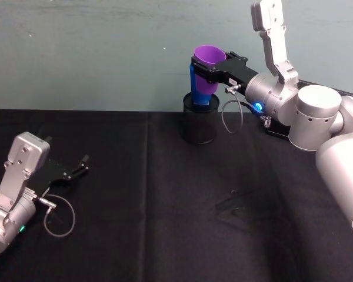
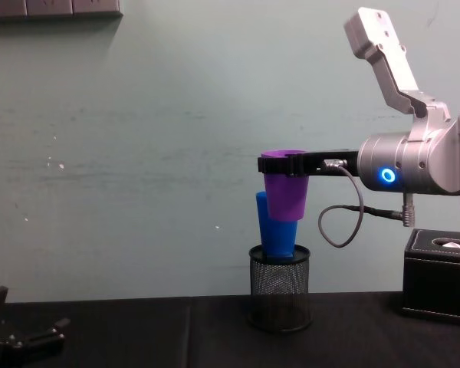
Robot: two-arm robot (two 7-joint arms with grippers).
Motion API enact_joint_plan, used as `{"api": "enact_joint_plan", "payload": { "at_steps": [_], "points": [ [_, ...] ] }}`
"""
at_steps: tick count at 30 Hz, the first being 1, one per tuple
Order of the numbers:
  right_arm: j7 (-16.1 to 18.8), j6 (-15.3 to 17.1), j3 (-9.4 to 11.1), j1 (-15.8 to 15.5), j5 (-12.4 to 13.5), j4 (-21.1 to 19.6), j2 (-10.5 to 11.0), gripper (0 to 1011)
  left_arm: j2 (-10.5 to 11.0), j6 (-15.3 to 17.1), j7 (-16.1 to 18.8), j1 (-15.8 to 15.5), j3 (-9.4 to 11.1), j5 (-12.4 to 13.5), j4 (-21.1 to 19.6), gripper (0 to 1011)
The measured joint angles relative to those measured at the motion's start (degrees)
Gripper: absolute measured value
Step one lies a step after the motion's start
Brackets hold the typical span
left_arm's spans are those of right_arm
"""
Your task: Pick up one cup with a gripper and tap it against the other cup.
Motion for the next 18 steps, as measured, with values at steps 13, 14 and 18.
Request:
{"api": "enact_joint_plan", "payload": {
  "at_steps": [13,14,18],
  "points": [
    [0.0,0.0,0.0,0.0,0.0,0.0,0.0,726,0.0,0.0,0.0,0.0,0.0,0.0,0.0,1011],
    [0.0,0.0,0.0,0.0,0.0,0.0,0.0,726,0.0,0.0,0.0,0.0,0.0,0.0,0.0,1011],
    [0.0,0.0,0.0,0.0,0.0,0.0,0.0,726,0.0,0.0,0.0,0.0,0.0,0.0,0.0,1011]
  ]
}}
